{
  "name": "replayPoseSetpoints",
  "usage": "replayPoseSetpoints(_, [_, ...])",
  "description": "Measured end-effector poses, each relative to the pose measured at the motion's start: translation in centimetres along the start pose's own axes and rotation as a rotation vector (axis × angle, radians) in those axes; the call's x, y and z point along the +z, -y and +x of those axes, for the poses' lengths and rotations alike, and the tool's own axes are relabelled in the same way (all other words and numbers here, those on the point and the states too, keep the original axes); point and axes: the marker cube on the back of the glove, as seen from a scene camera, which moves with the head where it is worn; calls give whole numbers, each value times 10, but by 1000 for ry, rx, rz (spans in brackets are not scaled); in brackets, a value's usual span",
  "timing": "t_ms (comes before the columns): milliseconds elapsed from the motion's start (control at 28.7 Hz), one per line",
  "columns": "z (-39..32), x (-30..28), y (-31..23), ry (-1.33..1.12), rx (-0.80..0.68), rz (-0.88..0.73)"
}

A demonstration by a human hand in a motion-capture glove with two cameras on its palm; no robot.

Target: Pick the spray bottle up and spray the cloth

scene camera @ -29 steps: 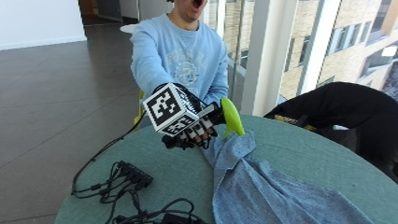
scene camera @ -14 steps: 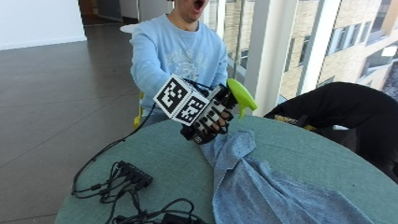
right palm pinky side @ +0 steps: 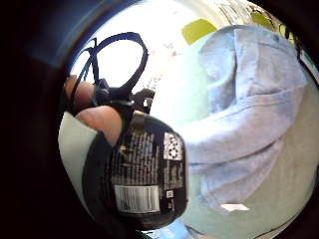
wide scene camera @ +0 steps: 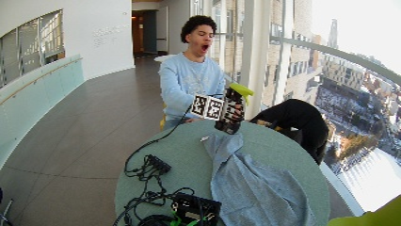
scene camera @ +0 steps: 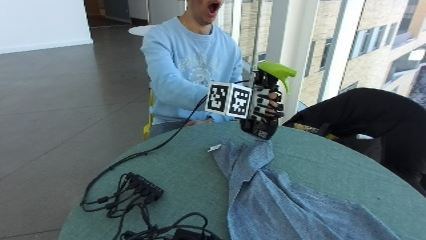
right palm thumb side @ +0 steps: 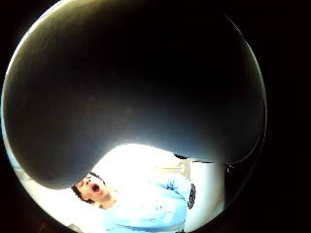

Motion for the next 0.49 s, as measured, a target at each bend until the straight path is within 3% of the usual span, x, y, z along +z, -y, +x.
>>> replayPoseSetpoints(487, [2,127,3,74,-105,17])
